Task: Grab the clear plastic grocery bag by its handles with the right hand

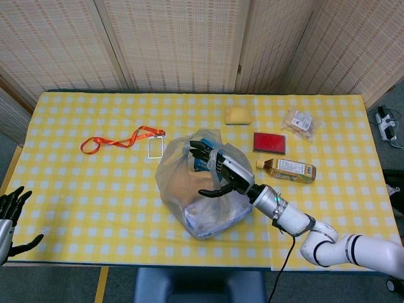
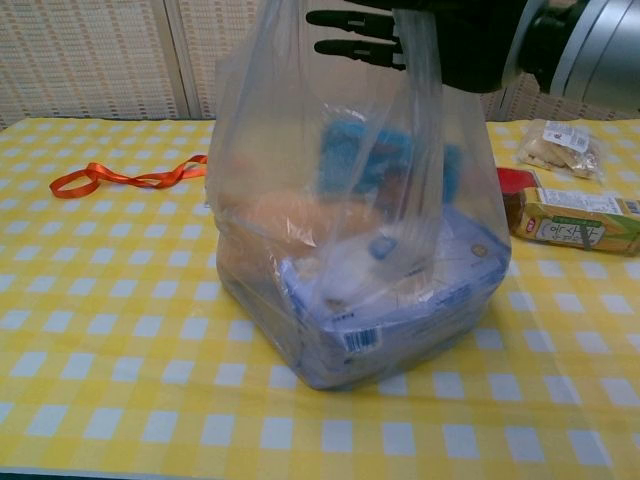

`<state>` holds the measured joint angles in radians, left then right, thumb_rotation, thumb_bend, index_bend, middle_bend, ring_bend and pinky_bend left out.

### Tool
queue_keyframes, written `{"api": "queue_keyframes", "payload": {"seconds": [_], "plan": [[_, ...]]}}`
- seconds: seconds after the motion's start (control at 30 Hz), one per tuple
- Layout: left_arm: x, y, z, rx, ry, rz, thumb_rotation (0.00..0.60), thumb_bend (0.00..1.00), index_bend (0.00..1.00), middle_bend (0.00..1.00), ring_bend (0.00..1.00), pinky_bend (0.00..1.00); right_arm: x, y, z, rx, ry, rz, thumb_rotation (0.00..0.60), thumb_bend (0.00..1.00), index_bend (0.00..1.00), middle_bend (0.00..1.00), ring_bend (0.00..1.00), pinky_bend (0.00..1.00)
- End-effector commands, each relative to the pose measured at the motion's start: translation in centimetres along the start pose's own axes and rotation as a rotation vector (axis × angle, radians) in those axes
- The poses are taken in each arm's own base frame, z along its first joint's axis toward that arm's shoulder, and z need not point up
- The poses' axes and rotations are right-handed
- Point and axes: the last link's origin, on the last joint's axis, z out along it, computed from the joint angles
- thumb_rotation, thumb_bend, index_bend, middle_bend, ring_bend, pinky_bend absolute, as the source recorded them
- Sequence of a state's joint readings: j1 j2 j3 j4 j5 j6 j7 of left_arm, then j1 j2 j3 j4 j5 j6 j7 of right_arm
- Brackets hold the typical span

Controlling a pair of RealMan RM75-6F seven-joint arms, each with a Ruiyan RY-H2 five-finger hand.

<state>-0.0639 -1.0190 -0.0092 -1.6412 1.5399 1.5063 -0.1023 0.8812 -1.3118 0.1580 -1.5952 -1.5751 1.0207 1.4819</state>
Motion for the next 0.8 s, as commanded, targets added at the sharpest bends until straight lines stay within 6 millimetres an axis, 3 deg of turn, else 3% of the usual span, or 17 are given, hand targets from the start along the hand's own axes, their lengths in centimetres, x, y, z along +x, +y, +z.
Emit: {"api": "queue_keyframes", "payload": {"seconds": [0.03,0.6,0.8], "plan": [[0.0,0.0,0.0,-0.001,-0.003,0.000,0.600,0.22,0.00,0.00,0.00,0.00,0.1,0.1,-0.7,0.001,0.006,0.000,0.600,0.25,0.00,0.00,0.00,0.00],[-0.1,0.1,0.1,-0.005,-0.007,0.000,0.600,0.21,0.00,0.00,0.00,0.00,-0.7,0.2,-0.8,-0.015,-0.028,-0.004,0.600,0.25,0.00,0.00,0.00,0.00],[-0.1,0.2,0.0,-0.009,-0.008,0.000,0.600,0.21,0.00,0.00,0.00,0.00,-0.6,0.0,0.1,-0.013,-0.023,-0.004,0.600,0.25,0.00,0.00,0.00,0.00]]}}
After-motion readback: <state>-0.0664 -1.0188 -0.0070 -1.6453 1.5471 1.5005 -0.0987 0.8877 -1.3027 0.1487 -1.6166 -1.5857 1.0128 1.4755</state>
